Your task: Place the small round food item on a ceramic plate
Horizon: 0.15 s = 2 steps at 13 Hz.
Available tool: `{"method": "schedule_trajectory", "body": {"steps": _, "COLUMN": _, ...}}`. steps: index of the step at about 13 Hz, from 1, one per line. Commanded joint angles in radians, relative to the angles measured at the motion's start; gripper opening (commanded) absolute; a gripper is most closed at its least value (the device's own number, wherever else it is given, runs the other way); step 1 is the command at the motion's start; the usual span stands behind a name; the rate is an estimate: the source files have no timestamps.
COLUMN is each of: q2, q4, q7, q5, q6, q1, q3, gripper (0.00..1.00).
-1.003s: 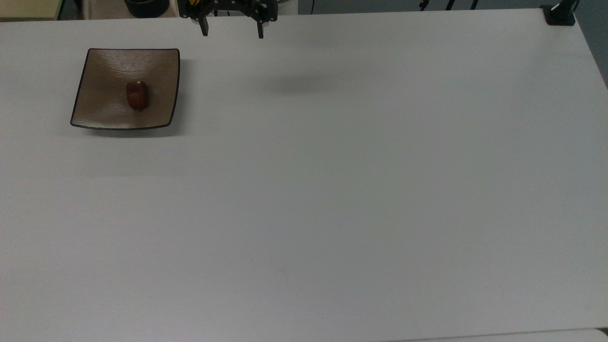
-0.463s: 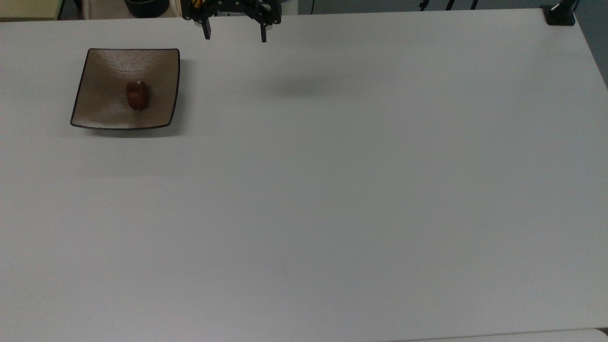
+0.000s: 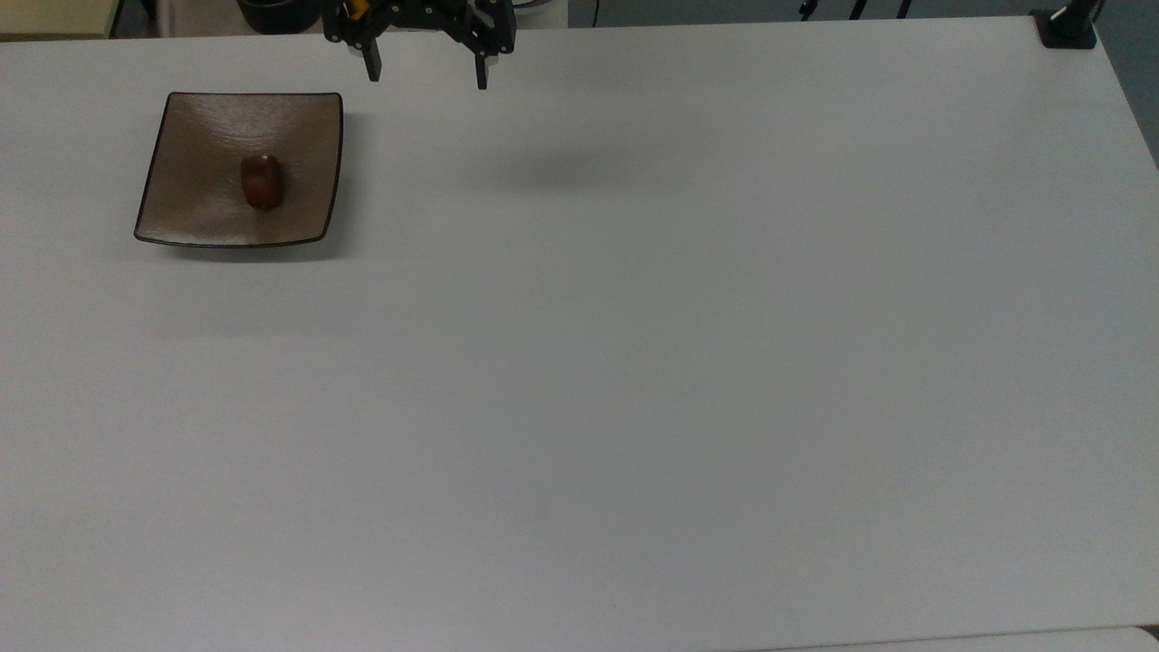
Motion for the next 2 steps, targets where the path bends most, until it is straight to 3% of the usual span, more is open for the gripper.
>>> {"method": "schedule_trajectory", "body": {"steps": 1, "q2": -0.019, "q4": -0.026, "q7": -0.014, "q5": -0.001, "q6": 0.024, "q1": 0.023, "q3": -0.03, "gripper": 1.0}}
{"method": "schedule_trajectory", "body": {"steps": 2, "q2": -0.019, "q4": -0.027, "q7": -0.014, "q5": -0.002, "q6": 0.026, "q1": 0.024, "q3": -0.031, "gripper": 1.0}}
